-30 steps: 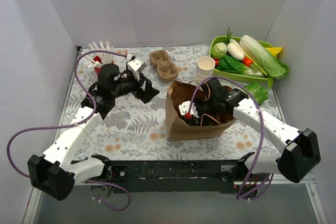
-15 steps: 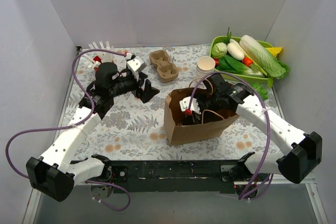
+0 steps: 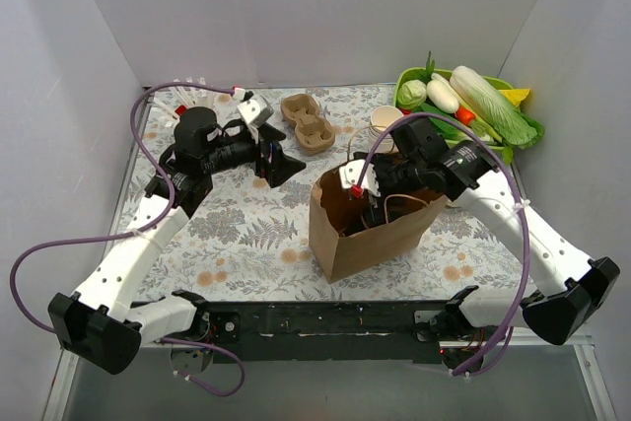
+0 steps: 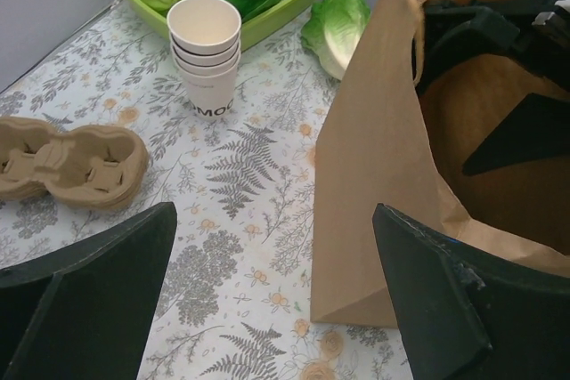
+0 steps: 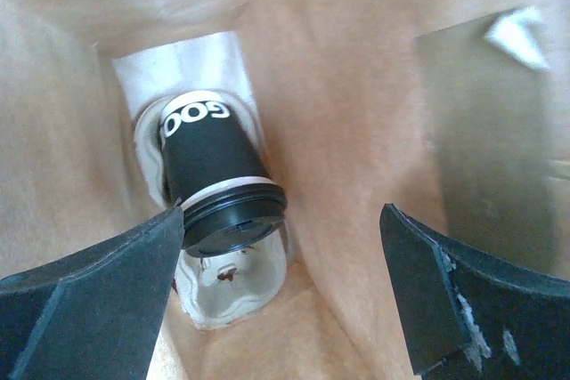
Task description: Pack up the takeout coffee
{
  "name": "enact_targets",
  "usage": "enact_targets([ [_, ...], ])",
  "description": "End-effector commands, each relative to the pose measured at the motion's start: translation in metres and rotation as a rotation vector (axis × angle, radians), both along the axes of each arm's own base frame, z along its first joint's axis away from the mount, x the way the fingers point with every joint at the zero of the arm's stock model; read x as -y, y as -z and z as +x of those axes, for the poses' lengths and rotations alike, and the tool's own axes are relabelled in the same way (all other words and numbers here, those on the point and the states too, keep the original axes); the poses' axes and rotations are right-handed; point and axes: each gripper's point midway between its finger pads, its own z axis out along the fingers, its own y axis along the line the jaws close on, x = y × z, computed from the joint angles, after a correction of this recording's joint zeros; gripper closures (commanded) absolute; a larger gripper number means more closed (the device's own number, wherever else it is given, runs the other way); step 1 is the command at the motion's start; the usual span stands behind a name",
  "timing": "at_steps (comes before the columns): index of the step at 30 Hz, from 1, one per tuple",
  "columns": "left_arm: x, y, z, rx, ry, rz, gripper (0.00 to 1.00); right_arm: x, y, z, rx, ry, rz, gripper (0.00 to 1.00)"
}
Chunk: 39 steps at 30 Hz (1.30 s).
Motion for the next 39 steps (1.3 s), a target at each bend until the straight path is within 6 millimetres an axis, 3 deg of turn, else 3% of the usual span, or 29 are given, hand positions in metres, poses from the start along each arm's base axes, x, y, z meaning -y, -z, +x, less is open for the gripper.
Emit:
enact_targets([
  [1,0.014,-0.028,-0.009,-0.008,0.089,-0.076,0.06,0.001,-0.049,-0.003,0.064,0.043,0.084,0.02],
  [4,0.025,-0.038,-0.016,-0.038,0.162,-0.101,0.07,0.002,-0.076,-0.003,0.103,0.08,0.148,0.02],
  [11,0.062,-0.045,-0.029,-0.094,0.321,-0.104,0.08,0.008,-0.104,0.008,0.227,0.151,0.217,0.02],
  [16,0.085,-0.04,-0.034,-0.112,0.368,-0.075,0.11,0.021,-0.159,0.021,0.378,0.264,0.327,0.02],
  [19,0.095,-0.034,-0.033,-0.12,0.38,-0.052,0.14,0.032,-0.182,0.027,0.442,0.357,0.382,0.02],
  [22,0.105,-0.021,-0.031,-0.139,0.387,-0.011,0.22,0.044,-0.19,0.031,0.471,0.446,0.422,0.02],
  [23,0.105,-0.021,-0.025,-0.113,0.368,0.005,0.28,0.047,-0.187,0.033,0.475,0.47,0.417,0.02],
  [29,0.108,-0.008,-0.012,-0.105,0.325,0.055,0.42,0.063,-0.188,0.034,0.515,0.541,0.429,0.02],
  [33,0.111,-0.012,-0.008,-0.09,0.351,0.075,0.54,0.073,-0.182,0.042,0.546,0.607,0.406,0.02],
  [36,0.116,-0.003,-0.011,-0.138,0.392,0.096,0.64,0.079,-0.186,0.049,0.577,0.66,0.427,0.02],
  [39,0.117,-0.007,-0.016,-0.155,0.435,0.109,0.73,0.082,-0.188,0.058,0.594,0.712,0.451,0.02],
])
